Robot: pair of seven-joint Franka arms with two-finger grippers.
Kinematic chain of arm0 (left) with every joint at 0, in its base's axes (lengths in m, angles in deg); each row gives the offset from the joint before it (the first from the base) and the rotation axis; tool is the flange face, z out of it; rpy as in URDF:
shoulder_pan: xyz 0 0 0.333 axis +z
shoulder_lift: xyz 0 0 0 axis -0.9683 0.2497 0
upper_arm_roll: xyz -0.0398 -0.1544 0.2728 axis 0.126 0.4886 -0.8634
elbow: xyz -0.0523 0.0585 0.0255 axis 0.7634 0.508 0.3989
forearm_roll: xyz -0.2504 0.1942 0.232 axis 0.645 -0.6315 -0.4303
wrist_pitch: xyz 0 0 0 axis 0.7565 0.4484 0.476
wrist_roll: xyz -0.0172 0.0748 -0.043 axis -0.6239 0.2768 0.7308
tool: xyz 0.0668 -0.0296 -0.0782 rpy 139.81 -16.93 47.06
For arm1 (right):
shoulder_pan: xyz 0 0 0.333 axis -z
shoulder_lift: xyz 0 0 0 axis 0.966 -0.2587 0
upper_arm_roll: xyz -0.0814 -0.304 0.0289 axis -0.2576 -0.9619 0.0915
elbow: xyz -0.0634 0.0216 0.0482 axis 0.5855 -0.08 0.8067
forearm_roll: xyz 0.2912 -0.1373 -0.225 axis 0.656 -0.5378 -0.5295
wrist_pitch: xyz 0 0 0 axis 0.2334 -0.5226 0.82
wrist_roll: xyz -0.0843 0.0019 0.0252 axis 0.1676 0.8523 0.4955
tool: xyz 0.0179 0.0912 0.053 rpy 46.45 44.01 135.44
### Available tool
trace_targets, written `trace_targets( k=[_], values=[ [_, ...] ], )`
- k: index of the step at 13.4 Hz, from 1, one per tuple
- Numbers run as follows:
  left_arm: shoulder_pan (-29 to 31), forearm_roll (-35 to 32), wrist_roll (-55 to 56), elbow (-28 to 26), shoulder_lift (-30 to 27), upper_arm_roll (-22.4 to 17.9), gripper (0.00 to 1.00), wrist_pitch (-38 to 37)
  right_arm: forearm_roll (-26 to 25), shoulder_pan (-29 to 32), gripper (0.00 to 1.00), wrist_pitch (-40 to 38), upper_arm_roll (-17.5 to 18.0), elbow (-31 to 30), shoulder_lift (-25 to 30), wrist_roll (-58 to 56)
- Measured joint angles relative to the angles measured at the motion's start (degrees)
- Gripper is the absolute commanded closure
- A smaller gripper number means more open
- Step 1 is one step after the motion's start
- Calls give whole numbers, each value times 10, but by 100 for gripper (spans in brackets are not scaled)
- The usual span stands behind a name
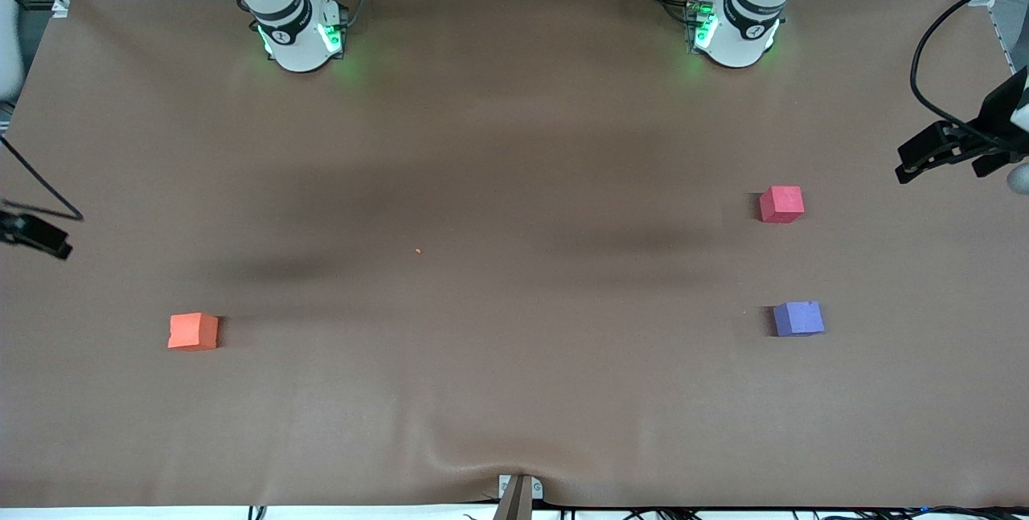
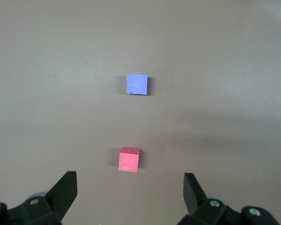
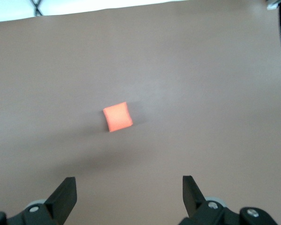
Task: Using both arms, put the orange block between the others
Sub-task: 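Reach the right gripper down to the orange cube and grasp it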
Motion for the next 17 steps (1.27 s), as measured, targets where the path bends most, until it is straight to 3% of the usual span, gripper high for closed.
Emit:
trace_targets(
  k=[7, 11, 17],
  values=[
    [-10, 0, 0, 1, 4, 4, 0, 3, -8, 1, 0, 131, -1, -1, -182, 1],
    [-9, 0, 0, 2, 4, 4, 0, 22, 26, 1, 0, 187, -1, -1, -236, -53],
    [-5, 0, 0, 4, 4, 0, 0, 24, 30, 7, 0, 198, -1, 0, -290, -139]
  ],
)
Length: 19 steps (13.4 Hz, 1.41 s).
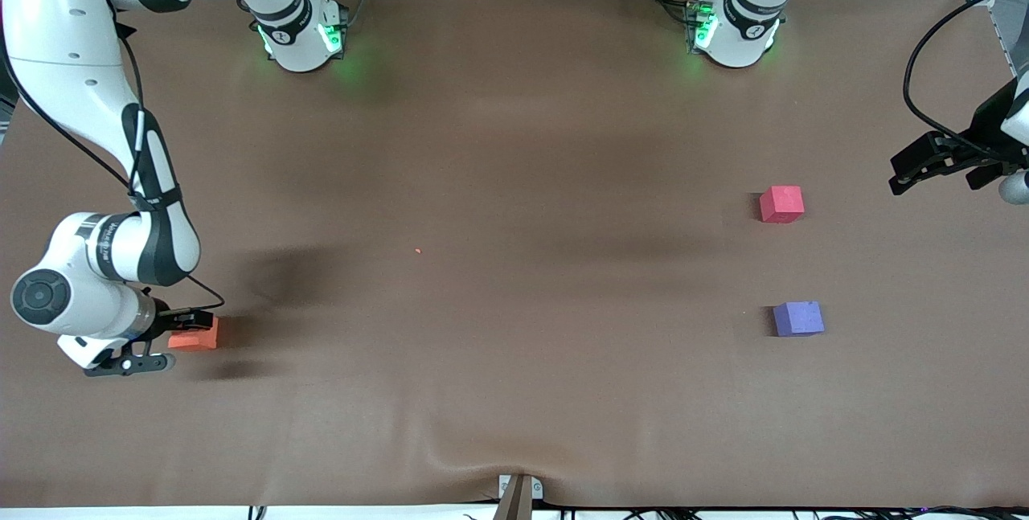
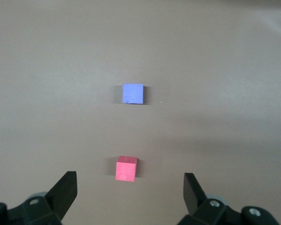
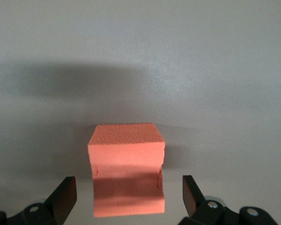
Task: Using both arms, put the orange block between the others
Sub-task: 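Reach the right gripper down to the orange cube and grasp it, then carry the orange cube with the right gripper toward the table middle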
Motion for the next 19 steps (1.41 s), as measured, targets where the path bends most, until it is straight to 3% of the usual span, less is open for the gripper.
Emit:
trace_targets(
  k=[1, 3, 4, 8, 13, 15, 19],
  values=[
    [0, 0, 0, 0, 0, 0, 0, 0, 0, 3, 13, 2, 0, 0, -10, -7],
    [1, 0, 0, 0, 0, -2, 0, 0, 0, 9, 86, 37, 0, 0, -29, -17],
    [1, 0, 0, 0, 0, -2, 0, 0, 0, 10, 100, 59, 1, 1, -35, -30],
    [1, 0, 0, 1, 0, -2, 0, 0, 8, 8, 100, 67, 36, 16, -30, -75],
    [1, 0, 0, 1, 0, 0, 0, 0, 9, -7, 100, 63, 186, 22, -13, -78],
    [1, 0, 0, 1, -1, 1, 0, 0, 9, -50, 100, 64, 222, 19, -14, -53],
    [0, 0, 0, 1, -5, 1, 0, 0, 8, -216, 100, 99, 223, 15, -19, 174]
  ],
)
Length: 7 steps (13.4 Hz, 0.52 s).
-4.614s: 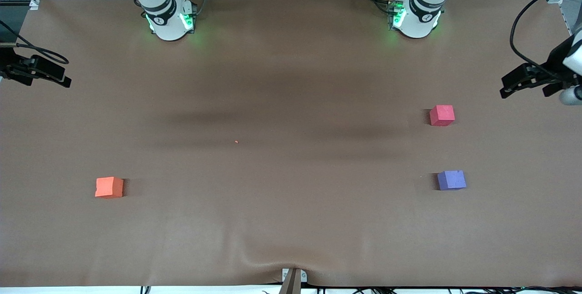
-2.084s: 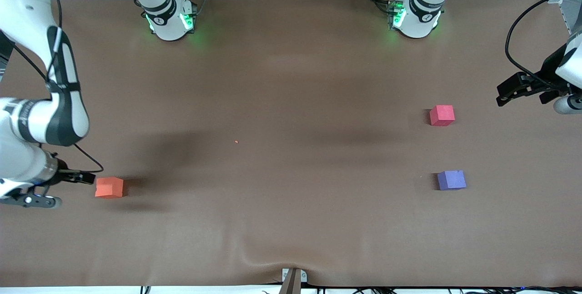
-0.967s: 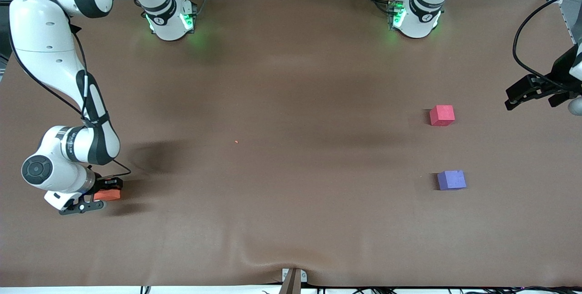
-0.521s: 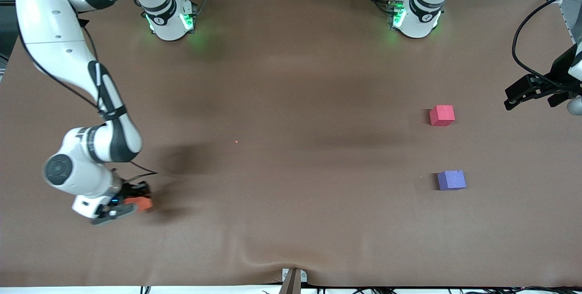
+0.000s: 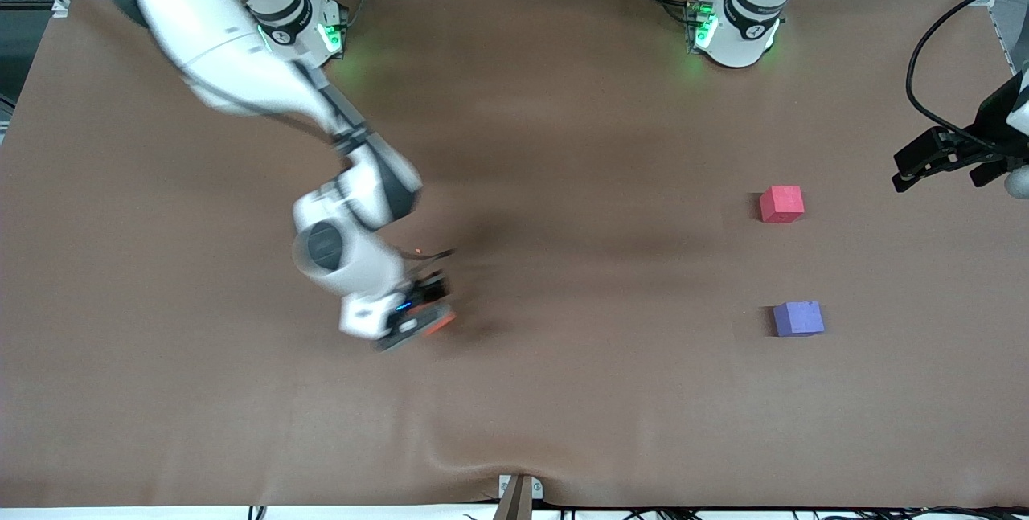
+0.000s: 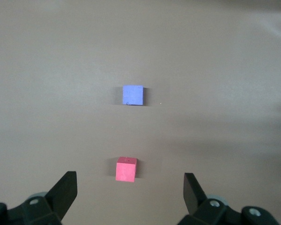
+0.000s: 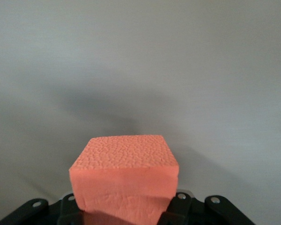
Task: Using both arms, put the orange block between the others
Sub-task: 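Carry the orange cube with the right gripper toward the table middle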
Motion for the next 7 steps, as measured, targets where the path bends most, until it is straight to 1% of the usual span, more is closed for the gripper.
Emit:
trace_targets(
  k=[1, 3, 4, 5, 6, 7],
  values=[
    [0, 0, 0, 0, 0, 0, 0, 0, 0, -37, 97, 2, -4, 0, -2, 60],
    [-3, 0, 0, -1, 0, 1, 0, 0, 0, -95, 82, 3, -18, 0, -6, 158],
    [-4, 0, 0, -1, 1, 1, 0, 0, 0, -115, 72, 3, -23, -1, -8, 201],
    [-4, 0, 0, -1, 1, 1, 0, 0, 0, -131, 24, 3, -25, -1, -9, 246],
    [-4, 0, 0, -1, 2, 1, 0, 0, 0, -146, 0, 3, -29, -2, -10, 292],
    [-4, 0, 0, -1, 3, 1, 0, 0, 0, -165, 0, 3, -40, -4, -11, 339]
  ],
)
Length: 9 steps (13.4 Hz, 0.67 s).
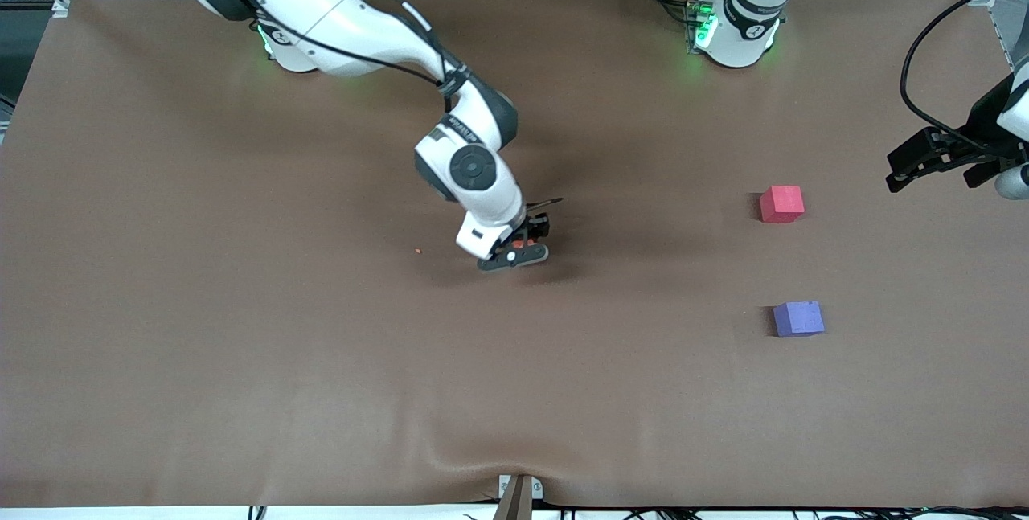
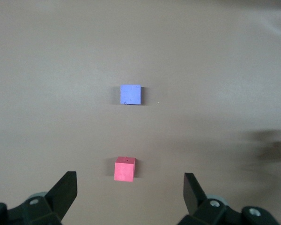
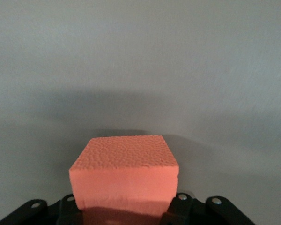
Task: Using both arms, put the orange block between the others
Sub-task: 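Carry the orange cube with the right gripper toward the table middle, then release the orange cube at the table middle with the right gripper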
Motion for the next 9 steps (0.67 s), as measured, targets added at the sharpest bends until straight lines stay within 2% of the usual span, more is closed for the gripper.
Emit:
trace_targets(
  k=[2, 4, 6, 9],
  values=[
    [0, 0, 0, 0, 1, 0, 0, 0, 0, -44, 0, 0, -41, -2, 0, 78],
    [0, 0, 0, -1, 1, 0, 0, 0, 0, -58, 0, -17, -71, 1, 4, 107],
    [0, 0, 0, -2, 2, 0, 0, 0, -1, -39, 0, -73, -90, 11, 21, 101],
    [0, 0, 0, -2, 2, 1, 0, 0, -1, 42, 0, -160, -98, 15, 68, 2]
  ],
)
